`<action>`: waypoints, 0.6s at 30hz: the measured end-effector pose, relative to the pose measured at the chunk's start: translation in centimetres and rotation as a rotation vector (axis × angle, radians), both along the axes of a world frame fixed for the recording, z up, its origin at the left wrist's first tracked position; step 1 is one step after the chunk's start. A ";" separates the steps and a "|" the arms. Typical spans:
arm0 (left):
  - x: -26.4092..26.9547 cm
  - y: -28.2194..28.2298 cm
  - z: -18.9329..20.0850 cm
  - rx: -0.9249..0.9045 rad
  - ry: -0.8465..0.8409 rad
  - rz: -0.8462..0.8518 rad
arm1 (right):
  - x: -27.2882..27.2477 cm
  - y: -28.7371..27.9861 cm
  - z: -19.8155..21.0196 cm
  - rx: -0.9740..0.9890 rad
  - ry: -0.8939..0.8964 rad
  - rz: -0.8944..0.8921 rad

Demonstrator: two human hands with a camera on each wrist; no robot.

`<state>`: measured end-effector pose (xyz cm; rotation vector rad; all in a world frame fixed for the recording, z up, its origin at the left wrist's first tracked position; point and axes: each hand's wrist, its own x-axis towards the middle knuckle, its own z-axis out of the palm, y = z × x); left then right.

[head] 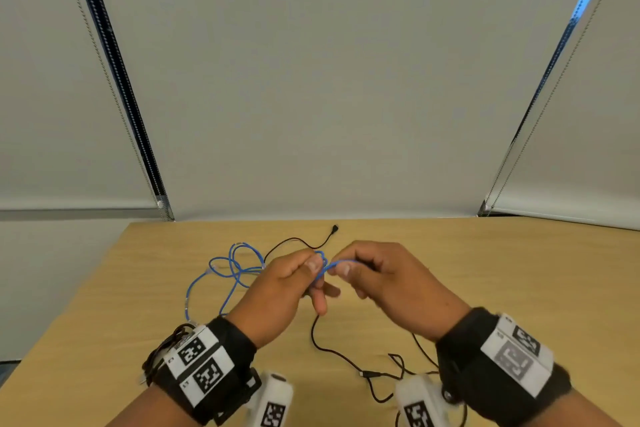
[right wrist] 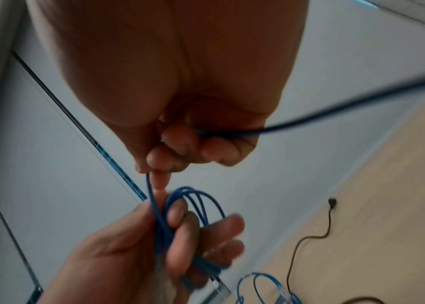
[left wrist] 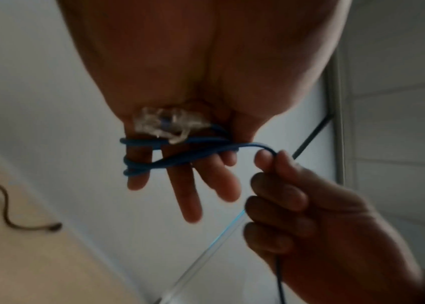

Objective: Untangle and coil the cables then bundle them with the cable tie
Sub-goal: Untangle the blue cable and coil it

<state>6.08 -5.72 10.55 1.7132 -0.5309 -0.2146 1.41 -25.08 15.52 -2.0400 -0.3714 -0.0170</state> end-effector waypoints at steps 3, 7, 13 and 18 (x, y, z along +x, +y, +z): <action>-1.3 -0.7 0.4 -0.214 0.225 -0.128 | 1.0 -1.1 0.3 0.118 -0.012 -0.043; -2.0 -1.0 0.9 -0.425 0.386 -0.285 | 1.2 -0.9 -0.4 0.262 0.030 -0.032; -1.9 -0.6 0.7 -0.500 0.383 -0.225 | 1.2 -0.5 -2.1 0.389 0.254 0.033; -1.6 -0.3 0.1 -0.469 0.290 -0.102 | 1.1 -0.8 -3.5 0.544 0.495 0.040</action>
